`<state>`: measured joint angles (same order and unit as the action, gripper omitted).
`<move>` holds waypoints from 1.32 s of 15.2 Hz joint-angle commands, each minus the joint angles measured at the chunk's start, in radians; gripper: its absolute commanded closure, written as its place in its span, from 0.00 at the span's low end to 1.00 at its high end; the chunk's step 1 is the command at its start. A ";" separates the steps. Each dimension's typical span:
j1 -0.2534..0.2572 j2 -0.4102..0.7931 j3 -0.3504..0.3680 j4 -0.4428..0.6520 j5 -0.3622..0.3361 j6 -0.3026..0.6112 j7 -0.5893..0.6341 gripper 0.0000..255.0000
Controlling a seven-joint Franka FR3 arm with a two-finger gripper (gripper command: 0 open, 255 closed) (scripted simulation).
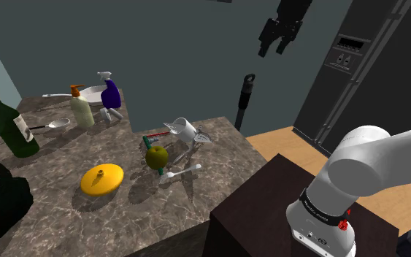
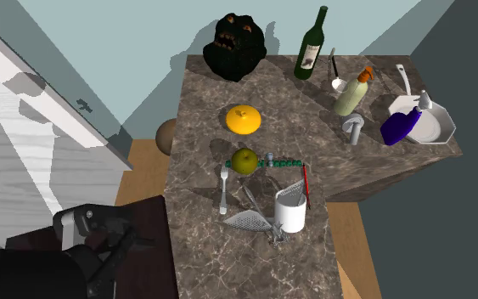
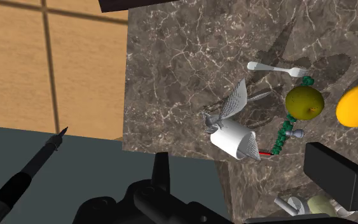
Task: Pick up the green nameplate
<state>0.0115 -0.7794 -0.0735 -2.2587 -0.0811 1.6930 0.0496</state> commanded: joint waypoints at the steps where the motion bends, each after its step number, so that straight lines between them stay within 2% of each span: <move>1: 0.000 0.000 0.000 0.000 0.000 0.000 0.000 0.00; 11: 0.027 0.112 0.124 -0.192 0.045 0.317 0.178 0.00; 20: 0.033 0.347 0.249 -0.237 0.041 0.609 0.355 0.00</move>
<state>0.0463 -0.4632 0.1622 -2.4913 -0.0362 2.2627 0.3838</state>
